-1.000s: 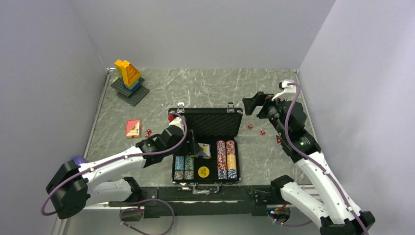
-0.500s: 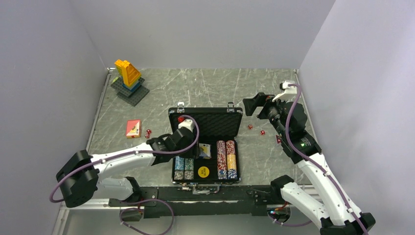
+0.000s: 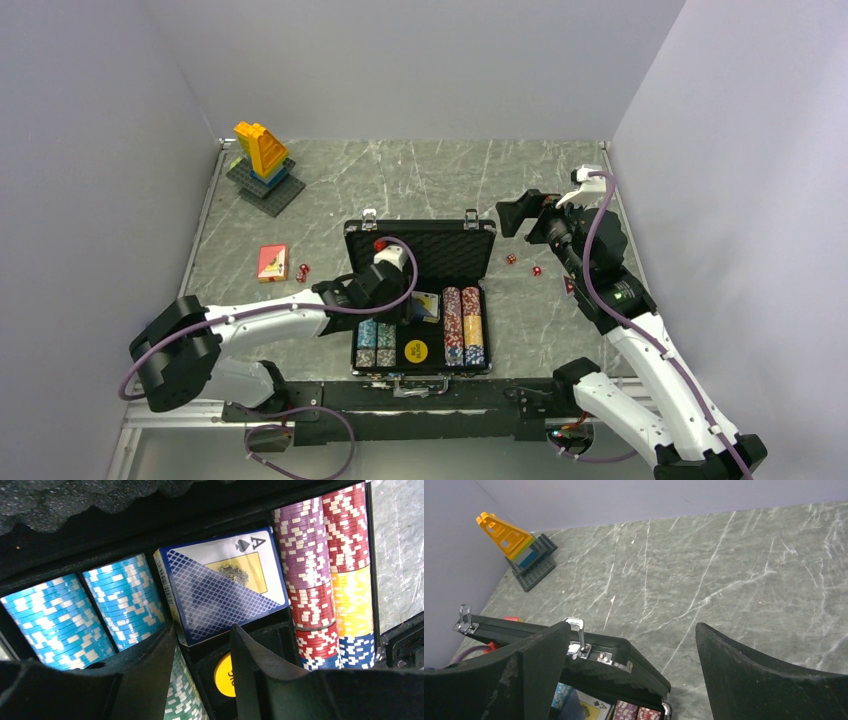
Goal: Pack up texas hold em set
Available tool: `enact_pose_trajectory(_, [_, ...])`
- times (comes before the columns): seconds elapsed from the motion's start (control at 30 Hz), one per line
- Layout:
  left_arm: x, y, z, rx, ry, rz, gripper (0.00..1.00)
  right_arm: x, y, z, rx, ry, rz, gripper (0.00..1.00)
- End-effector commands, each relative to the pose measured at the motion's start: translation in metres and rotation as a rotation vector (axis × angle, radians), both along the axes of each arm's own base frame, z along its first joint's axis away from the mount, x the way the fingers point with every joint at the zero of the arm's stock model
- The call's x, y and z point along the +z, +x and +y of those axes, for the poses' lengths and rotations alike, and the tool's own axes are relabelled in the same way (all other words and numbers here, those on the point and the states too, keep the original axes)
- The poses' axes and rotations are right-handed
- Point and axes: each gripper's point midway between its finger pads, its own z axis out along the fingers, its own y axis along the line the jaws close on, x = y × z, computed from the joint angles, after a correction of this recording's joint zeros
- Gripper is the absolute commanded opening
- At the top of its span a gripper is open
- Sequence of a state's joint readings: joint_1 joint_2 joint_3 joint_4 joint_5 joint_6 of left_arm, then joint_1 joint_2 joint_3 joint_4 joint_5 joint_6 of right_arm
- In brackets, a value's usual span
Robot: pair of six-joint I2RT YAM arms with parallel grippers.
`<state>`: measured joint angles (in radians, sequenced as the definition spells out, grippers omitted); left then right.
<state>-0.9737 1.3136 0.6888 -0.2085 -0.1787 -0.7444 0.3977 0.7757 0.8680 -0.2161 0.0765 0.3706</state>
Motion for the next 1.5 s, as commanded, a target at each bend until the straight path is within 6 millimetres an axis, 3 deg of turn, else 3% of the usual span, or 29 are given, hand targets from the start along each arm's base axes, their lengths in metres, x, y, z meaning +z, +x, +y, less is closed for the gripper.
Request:
enact_pose_trajectory(0.0, [0.005,0.002,-0.016,-0.035,-0.037,-0.012,0.48,0.012,-0.001,-0.002,-0.003,0.018,-0.042,1.00])
enact_pose_trajectory(0.27, [0.002,-0.003,-0.025,-0.061,-0.047,-0.006,0.48,0.010,-0.002,-0.004,-0.011,0.010,-0.039,1.00])
enact_pose_trajectory(0.4, [0.004,0.000,-0.019,-0.051,0.004,-0.033,0.48,0.009,-0.002,-0.004,-0.011,0.009,-0.039,1.00])
enact_pose_trajectory(0.67, [0.027,0.004,-0.020,-0.082,0.082,-0.153,0.54,0.003,0.000,-0.010,-0.043,-0.018,-0.022,1.00])
enact_pose_trajectory(0.9, [0.057,0.000,-0.019,-0.152,-0.001,-0.260,0.68,0.011,-0.005,-0.026,-0.111,-0.024,-0.049,1.00])
enact_pose_trajectory(1.17, [0.077,-0.012,0.034,-0.162,0.043,-0.360,0.94,0.015,-0.009,-0.031,-0.133,-0.016,-0.067,1.00])
enact_pose_trajectory(1.33, [0.069,-0.009,0.090,-0.035,0.157,-0.277,0.95,0.016,-0.011,-0.029,-0.115,-0.010,-0.073,1.00])
enact_pose_trajectory(1.47, [0.067,-0.002,0.126,0.075,0.146,-0.235,0.96,0.013,-0.010,-0.031,-0.122,-0.025,-0.085,1.00])
